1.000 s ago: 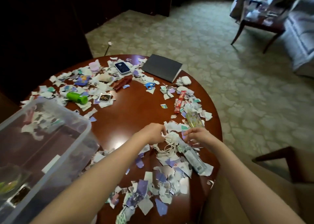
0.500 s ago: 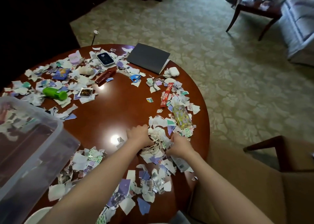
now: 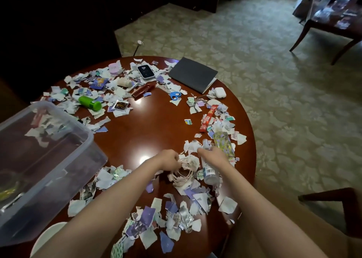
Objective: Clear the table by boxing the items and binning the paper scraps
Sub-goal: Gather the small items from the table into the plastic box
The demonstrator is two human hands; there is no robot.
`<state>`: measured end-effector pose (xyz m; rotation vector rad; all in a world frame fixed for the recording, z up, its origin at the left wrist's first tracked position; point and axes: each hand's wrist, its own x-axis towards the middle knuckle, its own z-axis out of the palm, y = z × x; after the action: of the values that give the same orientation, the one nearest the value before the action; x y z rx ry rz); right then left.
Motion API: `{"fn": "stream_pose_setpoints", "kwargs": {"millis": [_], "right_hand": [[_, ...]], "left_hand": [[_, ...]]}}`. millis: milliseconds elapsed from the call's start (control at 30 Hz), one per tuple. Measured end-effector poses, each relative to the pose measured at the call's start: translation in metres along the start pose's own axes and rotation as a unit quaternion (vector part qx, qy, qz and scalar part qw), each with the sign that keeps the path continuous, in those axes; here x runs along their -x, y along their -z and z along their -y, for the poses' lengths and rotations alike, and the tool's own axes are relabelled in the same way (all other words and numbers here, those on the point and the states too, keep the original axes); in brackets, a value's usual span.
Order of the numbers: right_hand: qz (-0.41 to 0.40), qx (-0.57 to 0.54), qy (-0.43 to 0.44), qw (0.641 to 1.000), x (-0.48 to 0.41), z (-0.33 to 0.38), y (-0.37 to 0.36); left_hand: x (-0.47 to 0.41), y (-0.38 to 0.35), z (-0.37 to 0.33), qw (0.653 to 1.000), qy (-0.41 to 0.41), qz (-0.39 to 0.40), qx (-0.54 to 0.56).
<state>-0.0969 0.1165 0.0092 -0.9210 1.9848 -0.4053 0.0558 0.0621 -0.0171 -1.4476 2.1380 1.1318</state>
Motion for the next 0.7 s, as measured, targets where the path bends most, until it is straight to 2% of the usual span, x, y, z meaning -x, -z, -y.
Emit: {"fn": "stream_pose_setpoints", "kwargs": {"millis": [133,267,500,700], "right_hand": [[0.013,-0.04,0.001,0.999,0.002,0.015,0.001],[0.037,-0.082,0.006,0.996,0.001,0.025,0.005],[0.066,-0.108,0.038,0.991,0.01,0.064,-0.005],[0.137,-0.109,0.067,0.982,0.023,0.109,-0.031]], "left_hand": [[0.008,0.006,0.012,0.987,-0.031,0.05,0.152],[0.021,0.017,0.018,0.955,-0.063,0.067,0.282],[0.062,0.055,0.036,0.941,-0.078,0.009,0.329],[0.101,0.089,0.073,0.929,-0.049,-0.069,0.361]]}}
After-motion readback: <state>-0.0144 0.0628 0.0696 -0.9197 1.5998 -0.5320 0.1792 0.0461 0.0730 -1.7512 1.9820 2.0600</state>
